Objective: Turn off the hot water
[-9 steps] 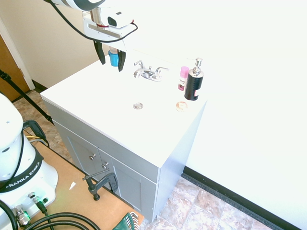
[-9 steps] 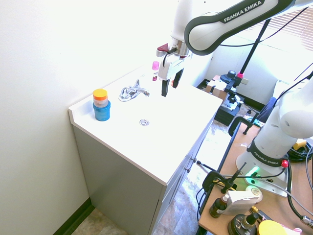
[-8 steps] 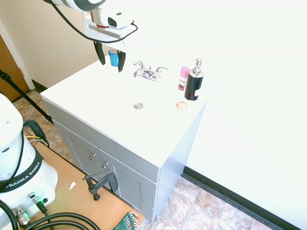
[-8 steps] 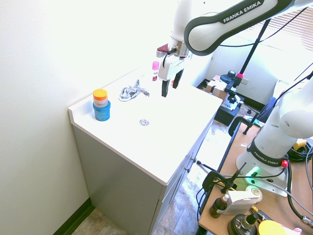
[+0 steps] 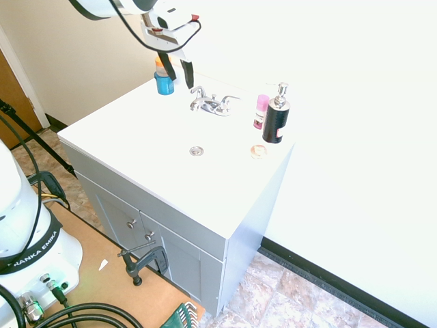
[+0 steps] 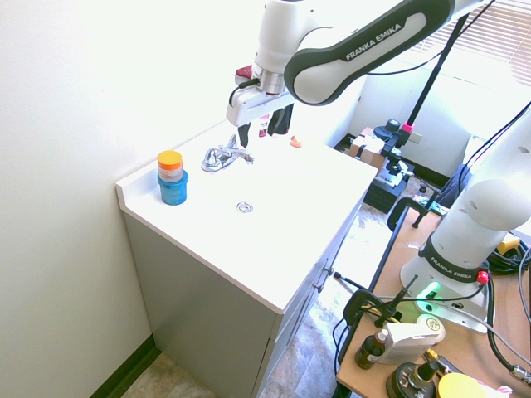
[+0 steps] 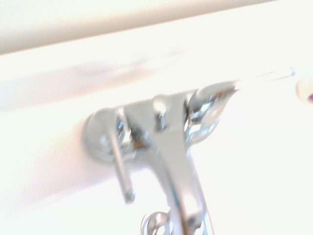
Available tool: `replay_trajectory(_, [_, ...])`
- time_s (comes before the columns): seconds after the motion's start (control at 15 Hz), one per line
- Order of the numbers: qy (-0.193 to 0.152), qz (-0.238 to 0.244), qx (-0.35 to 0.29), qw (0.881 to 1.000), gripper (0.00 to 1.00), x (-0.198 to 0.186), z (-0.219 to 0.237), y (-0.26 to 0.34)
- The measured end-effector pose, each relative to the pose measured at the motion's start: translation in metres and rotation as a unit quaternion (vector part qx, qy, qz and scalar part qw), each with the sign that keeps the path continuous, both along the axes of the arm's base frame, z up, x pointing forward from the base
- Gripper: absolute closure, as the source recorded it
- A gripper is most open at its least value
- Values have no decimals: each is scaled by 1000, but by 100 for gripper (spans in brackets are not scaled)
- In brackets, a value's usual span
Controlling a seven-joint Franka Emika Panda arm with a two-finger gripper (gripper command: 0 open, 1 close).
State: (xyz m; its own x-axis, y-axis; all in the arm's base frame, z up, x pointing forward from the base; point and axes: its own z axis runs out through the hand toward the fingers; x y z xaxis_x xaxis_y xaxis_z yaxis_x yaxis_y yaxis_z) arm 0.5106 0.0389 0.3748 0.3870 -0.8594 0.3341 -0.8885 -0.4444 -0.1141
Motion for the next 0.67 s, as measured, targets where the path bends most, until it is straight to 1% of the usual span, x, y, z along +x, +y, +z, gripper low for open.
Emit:
replay_trajectory(0.07, [-16,-11,-22,1000,0,10,0,0])
replay_trajectory(0.2, [-32,-24,-56,998,0,26,-17,9])
replay_trajectory(0.33, [-27,-29,-68,997,0,40,-44,22])
replay_trajectory(0.47, [-23,-30,-76,996,0,53,-61,26])
replay_trajectory(0.67, [-30,-37,-89,995,0,64,-61,21])
